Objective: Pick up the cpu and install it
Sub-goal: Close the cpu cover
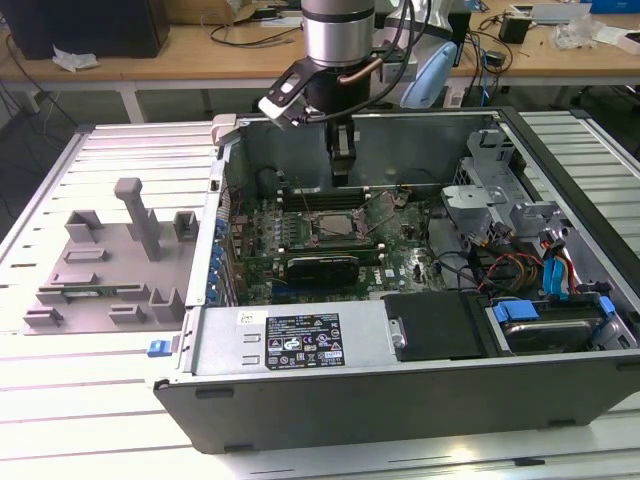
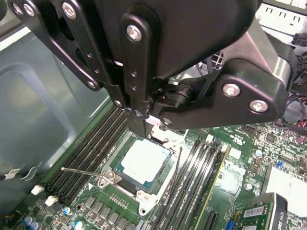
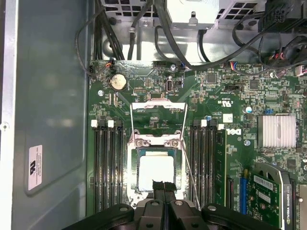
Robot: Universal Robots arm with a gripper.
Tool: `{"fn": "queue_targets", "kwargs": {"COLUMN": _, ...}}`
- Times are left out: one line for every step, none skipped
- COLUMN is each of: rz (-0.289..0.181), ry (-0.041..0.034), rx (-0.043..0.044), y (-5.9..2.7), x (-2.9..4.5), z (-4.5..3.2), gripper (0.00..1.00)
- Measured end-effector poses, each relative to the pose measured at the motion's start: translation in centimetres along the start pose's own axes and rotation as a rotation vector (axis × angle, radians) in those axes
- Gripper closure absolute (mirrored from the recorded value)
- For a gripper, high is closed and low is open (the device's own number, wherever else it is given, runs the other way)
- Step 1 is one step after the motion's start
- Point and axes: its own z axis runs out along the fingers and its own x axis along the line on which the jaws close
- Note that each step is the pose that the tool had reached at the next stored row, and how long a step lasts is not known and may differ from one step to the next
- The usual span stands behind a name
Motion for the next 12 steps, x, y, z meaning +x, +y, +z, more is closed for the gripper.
{"fn": "queue_targets", "kwargs": {"rz": 0.0, "ry": 0.0, "rx": 0.0001, "y": 0.11, "x": 0.0, "z": 0.0, "gripper": 0.89}}
{"fn": "queue_targets", "kwargs": {"rz": 0.0, "ry": -0.0001, "rx": 0.0001, "y": 0.24, "x": 0.0, "z": 0.01, "gripper": 0.89}}
{"fn": "queue_targets", "kwargs": {"rz": 0.0, "ry": 0.0001, "rx": -0.0001, "y": 0.74, "x": 0.0, "z": 0.04, "gripper": 0.89}}
{"fn": "queue_targets", "kwargs": {"rz": 0.0, "ry": 0.0001, "rx": -0.0001, "y": 0.98, "x": 0.0, "z": 0.05, "gripper": 0.89}}
{"fn": "queue_targets", "kwargs": {"rz": 0.0, "ry": 0.0001, "rx": -0.0001, "y": 1.23, "x": -0.01, "z": 0.06, "gripper": 0.89}}
{"fn": "queue_targets", "kwargs": {"rz": 0.0, "ry": 0.0001, "rx": 0.0, "y": 1.7, "x": -0.01, "z": 0.08, "gripper": 0.89}}
{"fn": "queue_targets", "kwargs": {"rz": 0.0, "ry": 0.0001, "rx": -0.0001, "y": 2.13, "x": -0.01, "z": 0.1, "gripper": 0.89}}
{"fn": "queue_targets", "kwargs": {"rz": 0.0, "ry": 0.0001, "rx": 0.0, "y": 2.68, "x": -0.02, "z": 0.12, "gripper": 0.89}}
{"fn": "queue_targets", "kwargs": {"rz": 0.0, "ry": 0.0, "rx": 0.0, "y": 3.05, "x": -0.02, "z": 0.14, "gripper": 0.89}}
{"fn": "queue_targets", "kwargs": {"rz": 0.0, "ry": 0.0001, "rx": 0.0, "y": 3.35, "x": -0.02, "z": 0.15, "gripper": 0.89}}
{"fn": "queue_targets", "kwargs": {"rz": 0.0, "ry": 0.0001, "rx": -0.0001, "y": 3.76, "x": -0.02, "z": 0.17, "gripper": 0.89}}
{"fn": "queue_targets", "kwargs": {"rz": 0.0, "ry": 0.0, "rx": 0.0, "y": 4.05, "x": -0.03, "z": 0.18, "gripper": 0.89}}
